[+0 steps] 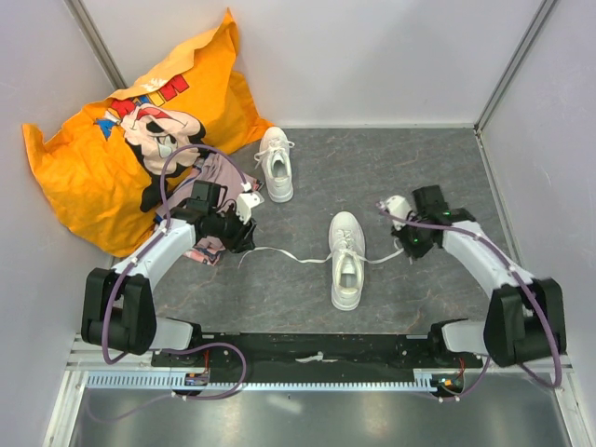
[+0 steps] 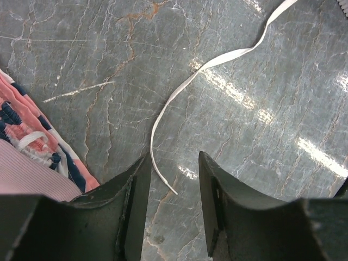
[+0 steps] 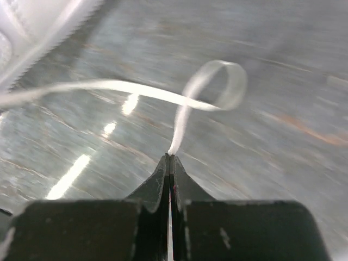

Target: Tie the shoes

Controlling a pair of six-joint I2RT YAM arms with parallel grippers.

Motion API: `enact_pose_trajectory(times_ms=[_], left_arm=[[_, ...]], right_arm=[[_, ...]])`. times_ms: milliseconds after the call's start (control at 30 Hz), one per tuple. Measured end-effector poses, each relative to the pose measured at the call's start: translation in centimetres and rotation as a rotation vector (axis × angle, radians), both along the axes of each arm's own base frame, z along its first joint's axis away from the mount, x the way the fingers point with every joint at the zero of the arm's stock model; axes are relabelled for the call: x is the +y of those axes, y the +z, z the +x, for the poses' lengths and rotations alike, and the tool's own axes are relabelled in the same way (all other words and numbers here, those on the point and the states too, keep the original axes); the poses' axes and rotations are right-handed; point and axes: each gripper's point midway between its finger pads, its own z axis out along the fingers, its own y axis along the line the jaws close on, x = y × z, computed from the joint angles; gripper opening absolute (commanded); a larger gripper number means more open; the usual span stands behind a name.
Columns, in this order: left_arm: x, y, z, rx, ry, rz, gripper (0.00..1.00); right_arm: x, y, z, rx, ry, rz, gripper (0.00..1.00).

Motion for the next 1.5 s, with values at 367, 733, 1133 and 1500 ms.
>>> enact_pose_trajectory(times_ms=[367,733,1133,1500], left_arm=[[0.1,-0.8,-0.3,-0.042,-0.109,0.066,0.50],[1.2,0.4,0.5,-0.162,-0.098,0.124,0.55],[-1.7,15.0,-0.8,-0.599,-0.142,-0.129,0.81],[-9.0,7.8,-2.4,-0.271,-0.416,-0.138,0.58]], right_arm=[[-13.2,3.5,-1.5,-0.037,-0.144,-0.129,0.03],[-16.0,-0.3,-4.8,0.152,-0.069,-0.068,0.89],[-11.8,11.4,0.1,-0.302,0.032,0.077,0.98],[-2.9,13.2,0.0,-0.302,0.227,0.368,0.98]])
